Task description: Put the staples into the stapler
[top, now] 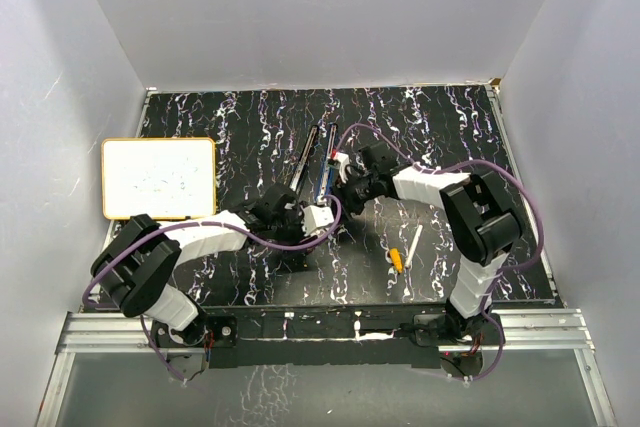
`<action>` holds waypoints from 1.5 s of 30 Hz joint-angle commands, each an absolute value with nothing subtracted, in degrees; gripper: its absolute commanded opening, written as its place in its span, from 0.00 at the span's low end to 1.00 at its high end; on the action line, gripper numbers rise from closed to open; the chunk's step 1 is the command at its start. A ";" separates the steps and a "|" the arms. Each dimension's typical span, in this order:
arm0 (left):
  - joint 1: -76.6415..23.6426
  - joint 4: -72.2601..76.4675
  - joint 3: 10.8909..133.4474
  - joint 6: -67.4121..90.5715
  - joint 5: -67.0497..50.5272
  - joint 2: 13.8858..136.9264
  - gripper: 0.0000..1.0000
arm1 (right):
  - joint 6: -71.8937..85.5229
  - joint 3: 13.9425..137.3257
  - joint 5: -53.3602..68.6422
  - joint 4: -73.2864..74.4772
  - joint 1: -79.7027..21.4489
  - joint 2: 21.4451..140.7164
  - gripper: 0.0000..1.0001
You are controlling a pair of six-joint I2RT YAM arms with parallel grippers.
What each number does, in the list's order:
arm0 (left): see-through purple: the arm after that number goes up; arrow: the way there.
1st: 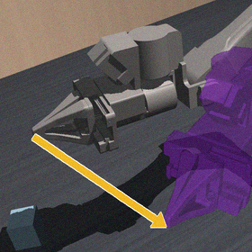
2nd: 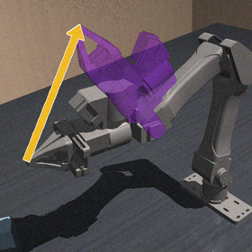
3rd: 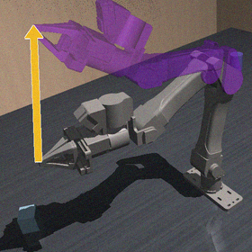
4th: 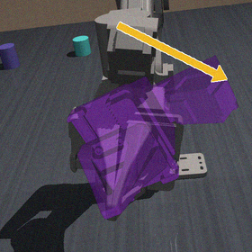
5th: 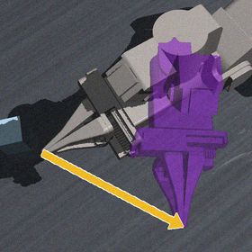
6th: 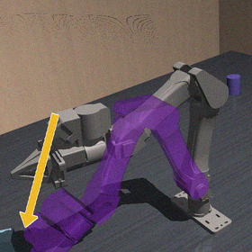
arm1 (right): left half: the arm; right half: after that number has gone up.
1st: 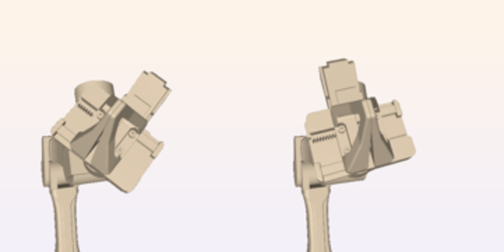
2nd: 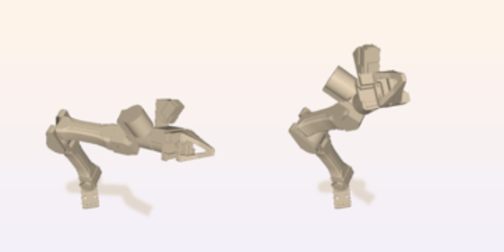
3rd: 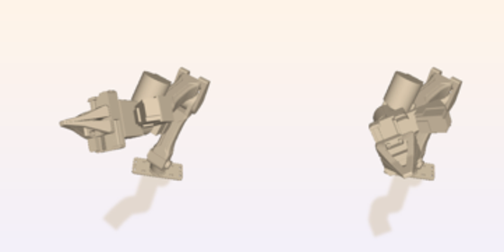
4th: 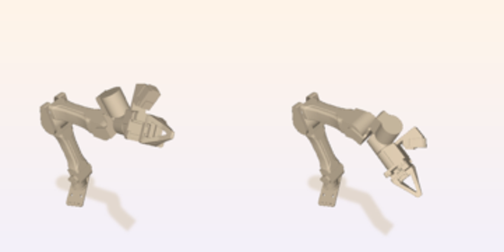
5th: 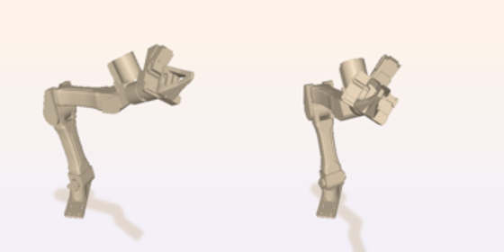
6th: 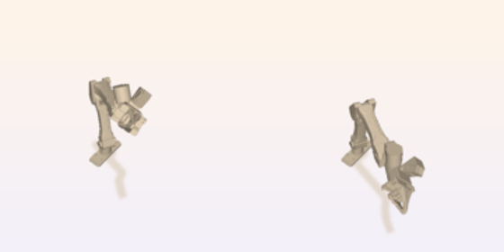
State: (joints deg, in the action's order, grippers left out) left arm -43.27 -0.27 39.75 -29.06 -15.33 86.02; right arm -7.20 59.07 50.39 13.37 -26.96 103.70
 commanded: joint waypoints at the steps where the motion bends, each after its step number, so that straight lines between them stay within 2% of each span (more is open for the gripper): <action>1: -41.99 -1.51 37.92 -31.37 -16.49 84.05 0.57 | -6.26 62.31 45.45 11.94 -28.02 105.15 0.48; 10: -41.31 -1.31 38.57 -31.14 -18.53 84.27 0.56 | -8.47 61.79 33.79 11.37 -32.22 104.24 0.44; 18: -41.35 -3.11 38.95 -28.39 -23.73 83.33 0.71 | -10.06 59.11 28.40 10.70 -34.82 101.83 0.41; 24: -41.36 -2.88 40.52 -22.64 -26.86 83.81 0.76 | -11.13 56.37 24.77 9.20 -36.38 100.37 0.41; 32: -42.83 1.06 41.79 -17.07 -20.81 86.88 0.76 | -11.28 55.41 23.32 8.55 -37.74 98.39 0.45; 37: -44.55 2.21 42.71 -17.16 -15.79 89.26 0.67 | -11.29 55.01 22.59 8.16 -37.80 98.53 0.45; 45: -44.65 2.38 41.34 -19.86 -16.69 88.89 0.51 | -12.82 56.82 19.98 10.09 -37.82 97.23 0.36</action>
State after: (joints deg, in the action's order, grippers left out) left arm -44.49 2.31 41.28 -18.24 -16.71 88.88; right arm -11.33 55.59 21.91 10.44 -37.50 100.22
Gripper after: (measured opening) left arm 0.547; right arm 0.384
